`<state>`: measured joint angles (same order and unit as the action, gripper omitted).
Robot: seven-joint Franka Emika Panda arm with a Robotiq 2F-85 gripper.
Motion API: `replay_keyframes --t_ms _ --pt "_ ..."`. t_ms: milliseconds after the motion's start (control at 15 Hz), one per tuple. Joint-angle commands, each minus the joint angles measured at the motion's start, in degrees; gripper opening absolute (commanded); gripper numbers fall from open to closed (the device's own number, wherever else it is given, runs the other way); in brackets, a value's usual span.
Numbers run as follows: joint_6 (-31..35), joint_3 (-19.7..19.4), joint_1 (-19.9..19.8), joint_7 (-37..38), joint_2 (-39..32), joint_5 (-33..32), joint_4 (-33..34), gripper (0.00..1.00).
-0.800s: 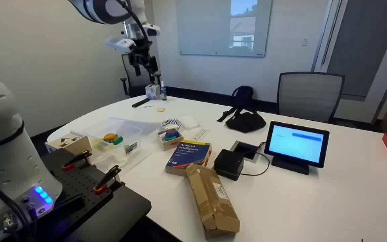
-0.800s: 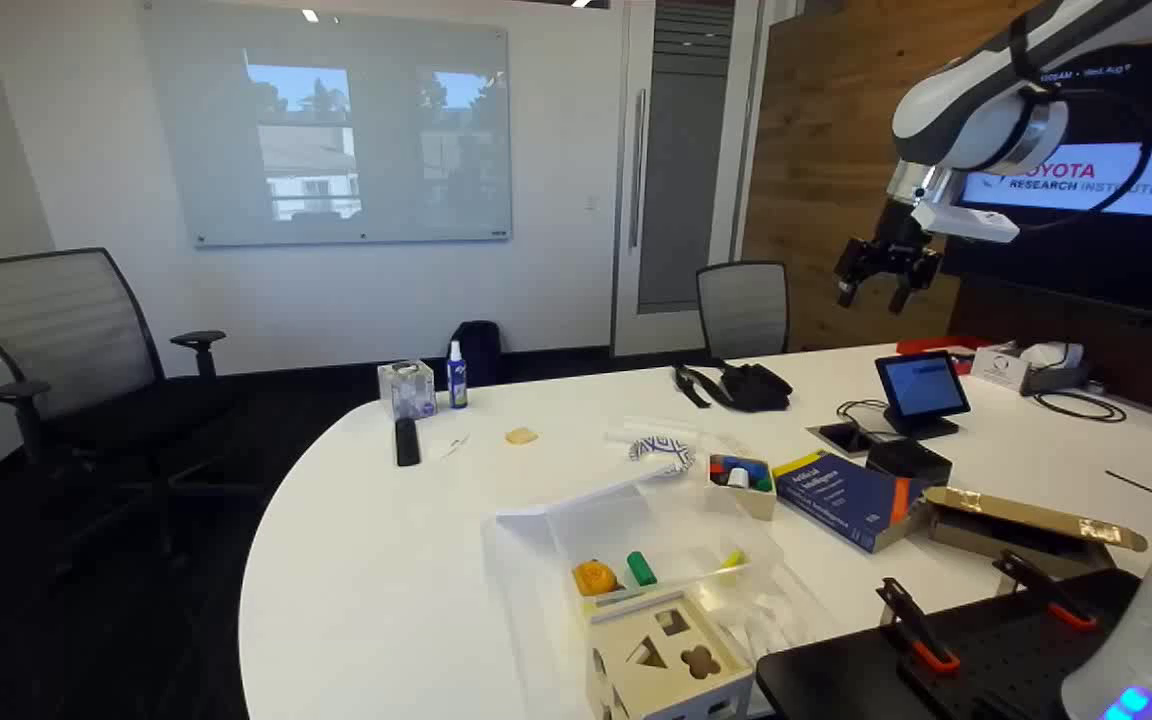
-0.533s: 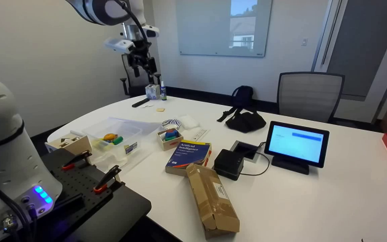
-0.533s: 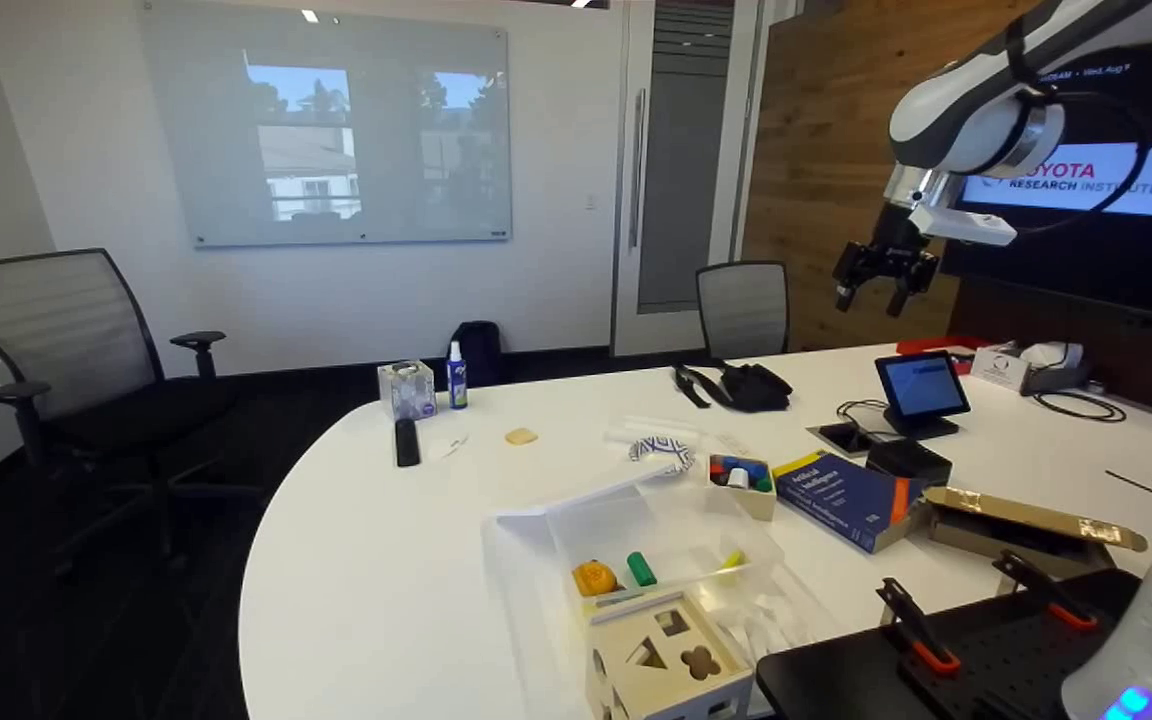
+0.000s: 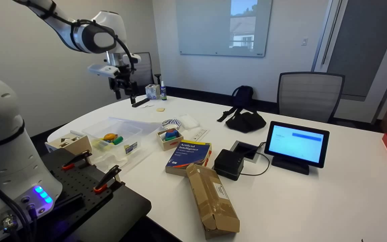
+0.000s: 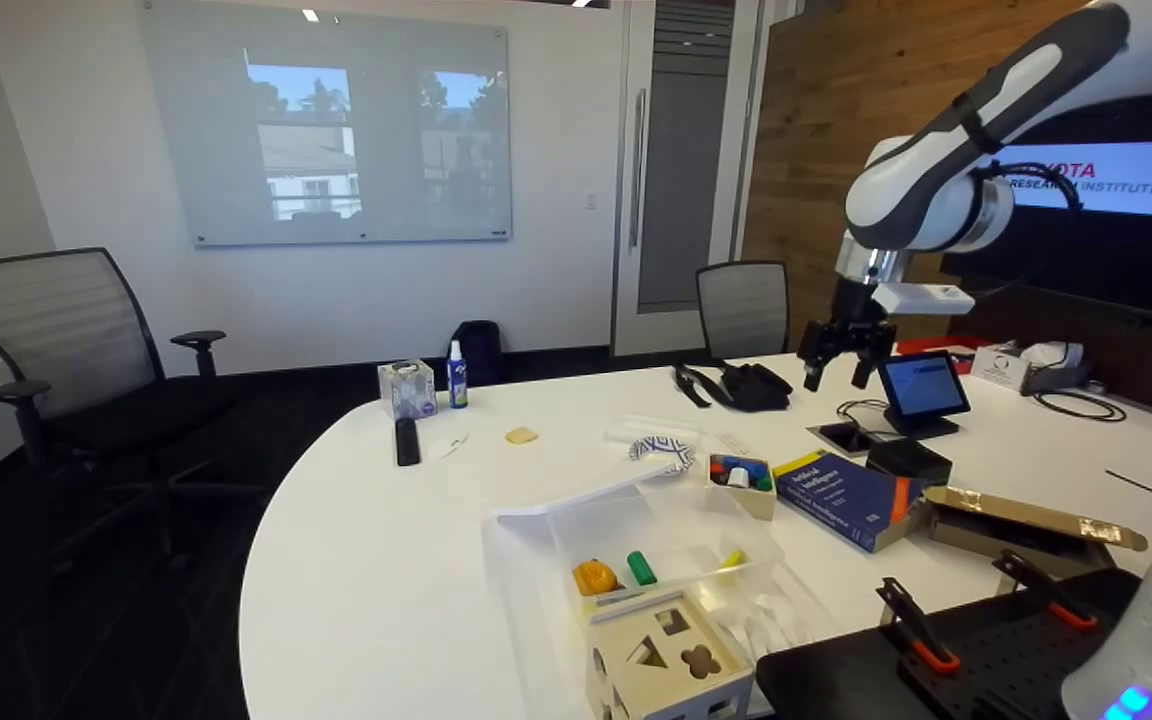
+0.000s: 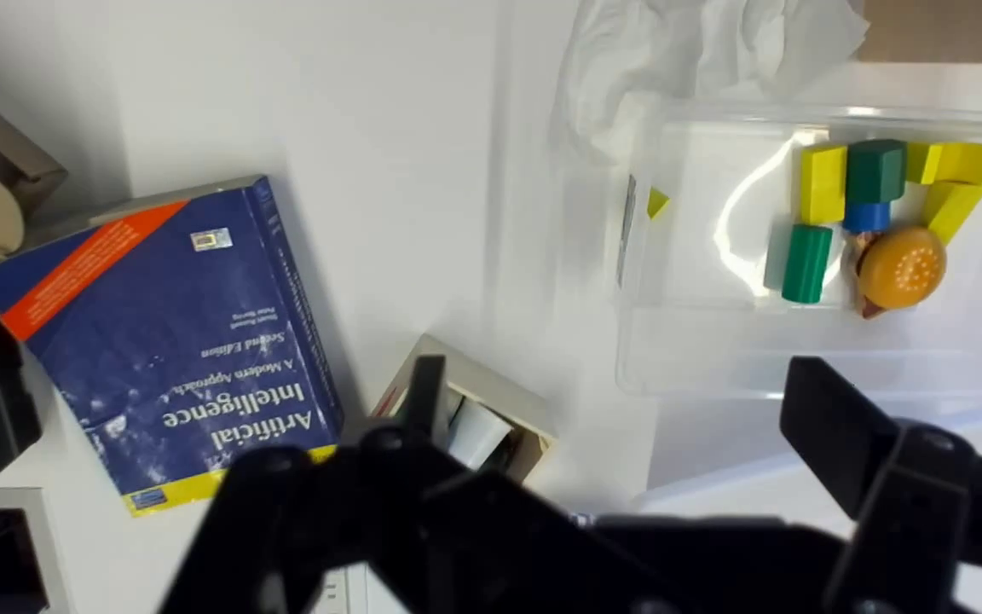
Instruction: Use the white napkin to wipe the blue book.
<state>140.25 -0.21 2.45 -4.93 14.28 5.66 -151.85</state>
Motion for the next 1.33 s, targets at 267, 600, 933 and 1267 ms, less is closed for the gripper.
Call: replay_keyframes --t_ms 267,600,933,1267 --pt "16.72 3.46 2.79 4.20 -14.21 4.08 -6.72 1.00" --pt "15.39 8.24 2.09 -6.46 -23.90 23.69 -4.27 1.00" --pt "18.69 12.78 0.01 -8.37 -32.08 28.61 -2.97 1.00" --pt "29.58 18.55 -3.34 -7.45 -40.18 27.33 -2.95 1.00"
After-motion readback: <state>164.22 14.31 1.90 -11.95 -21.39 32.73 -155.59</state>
